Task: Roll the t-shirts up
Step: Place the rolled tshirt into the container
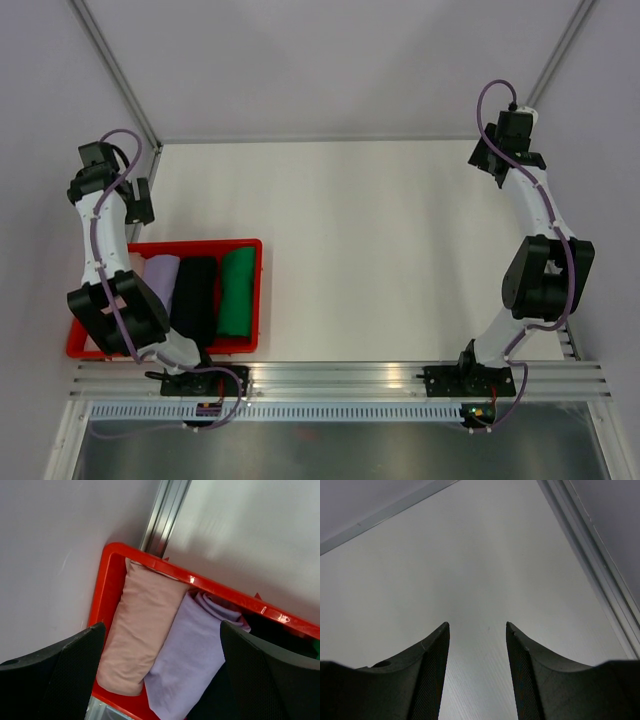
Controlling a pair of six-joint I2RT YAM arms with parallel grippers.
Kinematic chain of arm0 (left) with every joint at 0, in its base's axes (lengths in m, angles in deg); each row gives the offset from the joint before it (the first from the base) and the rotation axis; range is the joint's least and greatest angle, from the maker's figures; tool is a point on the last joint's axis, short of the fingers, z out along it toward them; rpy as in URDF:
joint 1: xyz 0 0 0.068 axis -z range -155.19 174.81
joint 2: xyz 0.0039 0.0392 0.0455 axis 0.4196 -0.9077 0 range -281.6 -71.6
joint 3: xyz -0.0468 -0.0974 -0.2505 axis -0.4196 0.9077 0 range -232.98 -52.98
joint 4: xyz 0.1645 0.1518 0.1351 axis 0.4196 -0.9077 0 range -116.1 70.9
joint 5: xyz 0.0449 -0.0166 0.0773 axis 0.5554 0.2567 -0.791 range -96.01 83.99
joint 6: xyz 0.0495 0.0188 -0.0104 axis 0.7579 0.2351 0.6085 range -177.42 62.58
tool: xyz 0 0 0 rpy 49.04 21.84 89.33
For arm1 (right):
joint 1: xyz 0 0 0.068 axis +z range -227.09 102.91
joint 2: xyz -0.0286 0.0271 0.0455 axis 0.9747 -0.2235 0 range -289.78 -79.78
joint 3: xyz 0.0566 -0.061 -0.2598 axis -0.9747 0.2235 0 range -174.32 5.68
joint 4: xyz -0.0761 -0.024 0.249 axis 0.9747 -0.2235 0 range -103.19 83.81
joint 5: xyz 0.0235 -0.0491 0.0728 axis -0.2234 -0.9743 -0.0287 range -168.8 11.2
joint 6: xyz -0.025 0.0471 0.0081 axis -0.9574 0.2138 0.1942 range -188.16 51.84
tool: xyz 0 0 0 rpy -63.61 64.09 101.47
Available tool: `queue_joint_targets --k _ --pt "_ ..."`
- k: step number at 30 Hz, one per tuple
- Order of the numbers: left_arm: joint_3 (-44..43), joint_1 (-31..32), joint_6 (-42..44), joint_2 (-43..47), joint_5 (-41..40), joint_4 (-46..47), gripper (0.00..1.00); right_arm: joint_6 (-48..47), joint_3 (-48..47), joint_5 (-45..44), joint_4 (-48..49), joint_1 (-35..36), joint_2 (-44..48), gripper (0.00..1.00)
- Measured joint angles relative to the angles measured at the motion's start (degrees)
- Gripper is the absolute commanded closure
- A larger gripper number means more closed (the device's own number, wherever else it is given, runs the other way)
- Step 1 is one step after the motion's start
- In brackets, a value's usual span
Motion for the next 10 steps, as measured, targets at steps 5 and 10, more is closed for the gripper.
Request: queue_joint_targets --k 5,10 --pt "2.6 0.0 0.0 2.8 1.9 0.0 0.00 -0.6 0.1 0.3 0.1 0.0 0.0 0.45" --pt "3.7 0.0 0.0 4.5 4.9 0.0 0.00 -1.1 1.3 0.7 0.9 0.0 0.9 0.45"
